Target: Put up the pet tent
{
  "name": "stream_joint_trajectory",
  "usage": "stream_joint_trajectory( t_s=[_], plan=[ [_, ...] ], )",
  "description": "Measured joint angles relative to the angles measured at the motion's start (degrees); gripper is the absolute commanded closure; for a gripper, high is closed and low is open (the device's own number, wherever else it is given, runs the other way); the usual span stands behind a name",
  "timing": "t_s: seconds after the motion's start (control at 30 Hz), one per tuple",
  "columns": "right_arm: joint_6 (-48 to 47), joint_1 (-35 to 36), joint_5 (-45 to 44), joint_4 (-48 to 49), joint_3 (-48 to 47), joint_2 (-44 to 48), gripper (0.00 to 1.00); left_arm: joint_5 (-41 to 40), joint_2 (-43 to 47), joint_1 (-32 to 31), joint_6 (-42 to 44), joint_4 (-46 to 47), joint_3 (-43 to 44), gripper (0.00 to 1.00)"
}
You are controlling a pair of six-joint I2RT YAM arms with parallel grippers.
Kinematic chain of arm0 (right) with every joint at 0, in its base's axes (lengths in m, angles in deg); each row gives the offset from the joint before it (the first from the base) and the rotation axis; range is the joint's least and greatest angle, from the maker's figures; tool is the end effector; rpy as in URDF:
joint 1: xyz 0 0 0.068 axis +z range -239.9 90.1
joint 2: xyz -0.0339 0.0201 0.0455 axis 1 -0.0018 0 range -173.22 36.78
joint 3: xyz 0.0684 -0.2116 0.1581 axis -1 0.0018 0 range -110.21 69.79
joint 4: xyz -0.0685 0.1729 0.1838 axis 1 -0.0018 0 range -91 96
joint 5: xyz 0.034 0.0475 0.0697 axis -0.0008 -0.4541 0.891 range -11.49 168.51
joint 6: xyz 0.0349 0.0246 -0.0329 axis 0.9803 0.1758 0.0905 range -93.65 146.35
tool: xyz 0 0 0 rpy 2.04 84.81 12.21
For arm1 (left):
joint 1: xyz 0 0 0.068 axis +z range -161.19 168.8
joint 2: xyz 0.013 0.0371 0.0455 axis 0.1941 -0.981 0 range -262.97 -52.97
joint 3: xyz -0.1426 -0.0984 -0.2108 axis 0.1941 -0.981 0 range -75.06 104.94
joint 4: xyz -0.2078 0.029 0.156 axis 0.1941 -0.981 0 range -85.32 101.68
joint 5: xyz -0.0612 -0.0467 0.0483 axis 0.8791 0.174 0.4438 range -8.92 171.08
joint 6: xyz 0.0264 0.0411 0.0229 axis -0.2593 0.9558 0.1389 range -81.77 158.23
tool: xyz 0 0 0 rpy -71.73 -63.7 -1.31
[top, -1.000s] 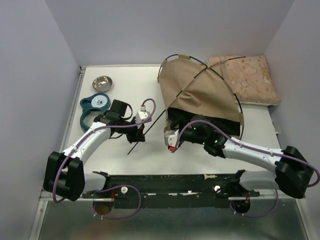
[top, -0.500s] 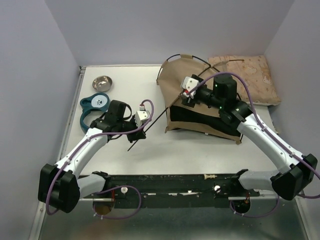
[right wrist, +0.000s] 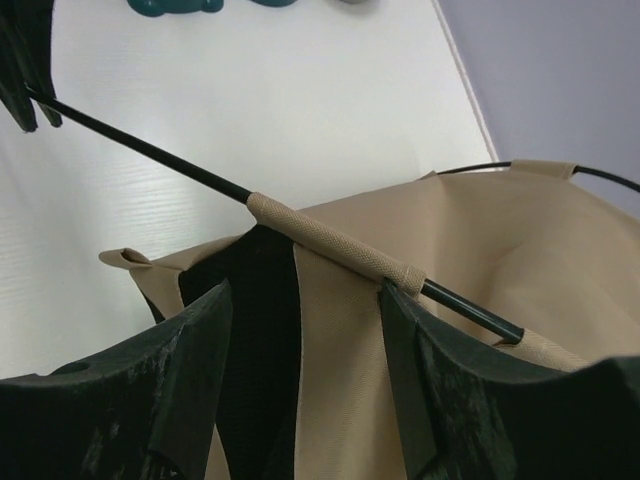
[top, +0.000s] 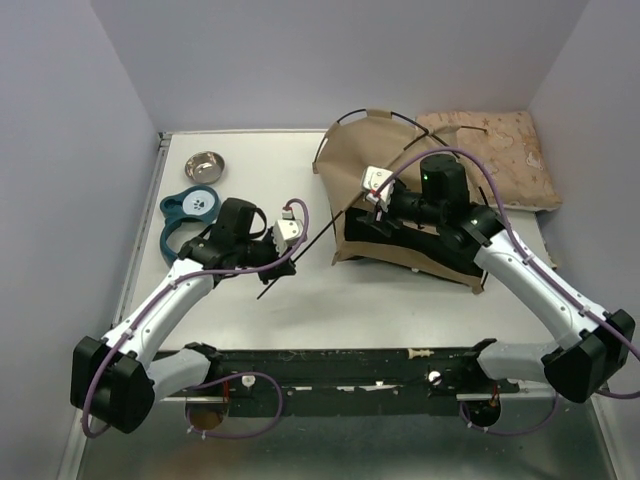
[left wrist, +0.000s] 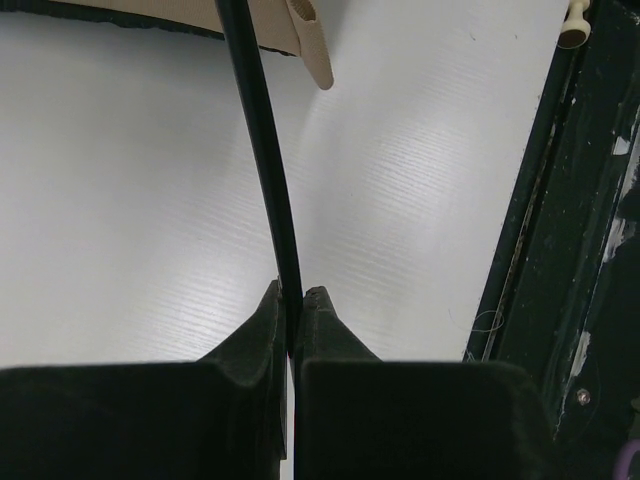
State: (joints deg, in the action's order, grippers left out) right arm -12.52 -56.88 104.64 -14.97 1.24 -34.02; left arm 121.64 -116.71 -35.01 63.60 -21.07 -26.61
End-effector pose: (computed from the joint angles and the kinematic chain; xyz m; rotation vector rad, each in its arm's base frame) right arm 0.2244 0.1645 0.3714 -1.3714 1.3887 0.3821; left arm 0.1944 -0.1112 0.2684 1.2423 1.9384 -0.8303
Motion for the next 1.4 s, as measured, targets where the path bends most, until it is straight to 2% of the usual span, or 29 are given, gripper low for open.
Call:
stream_joint_trajectory(
  t_s=[0.13,0.33,0.57,0.77,0.87,0.9,1.07,1.4],
  plan=[
    [0.28,-0.81,-0.13,-0.24,-0.28,-2.25,0.31,-0.57,0.46,-1.07,-0.24,-0.11,0.02,1.00],
    [0.74,-1.66,-0.17,-0.24,-0.28,-1.92,0.31,-1.55,1.53,-2.01,-0.24,-0.17,0.00,1.00],
    [-0.35,-5.79,-0.07,-1.46,-0.55,0.50,0.29,-1.60,1.84,-2.38,-0.09,-0.46,0.04,1.00],
    [-0.59,-6.51,2.14,-2.36,-3.08,-1.77,0.28,-1.60,1.79,-2.91,0.02,-1.01,1.07,1.00],
    [-0.52,-6.51,4.44,-2.89,-4.26,-3.98,0.33,-1.60,1.57,-3.28,-0.59,-1.25,1.81,1.00],
    [-0.35,-6.62,6.69,-3.48,-4.66,-6.34,0.40,-1.64,1.46,-3.93,-1.75,-1.29,2.67,1.00],
    [-0.33,-6.78,10.19,-4.76,-5.09,-6.78,0.48,-2.29,1.05,-5.73,-5.49,-1.38,3.87,1.00],
    [-0.76,-2.40,13.49,-6.97,-5.31,-4.07,0.51,-4.31,-4.87,-12.00,-17.88,9.49,9.57,1.00]
  ],
)
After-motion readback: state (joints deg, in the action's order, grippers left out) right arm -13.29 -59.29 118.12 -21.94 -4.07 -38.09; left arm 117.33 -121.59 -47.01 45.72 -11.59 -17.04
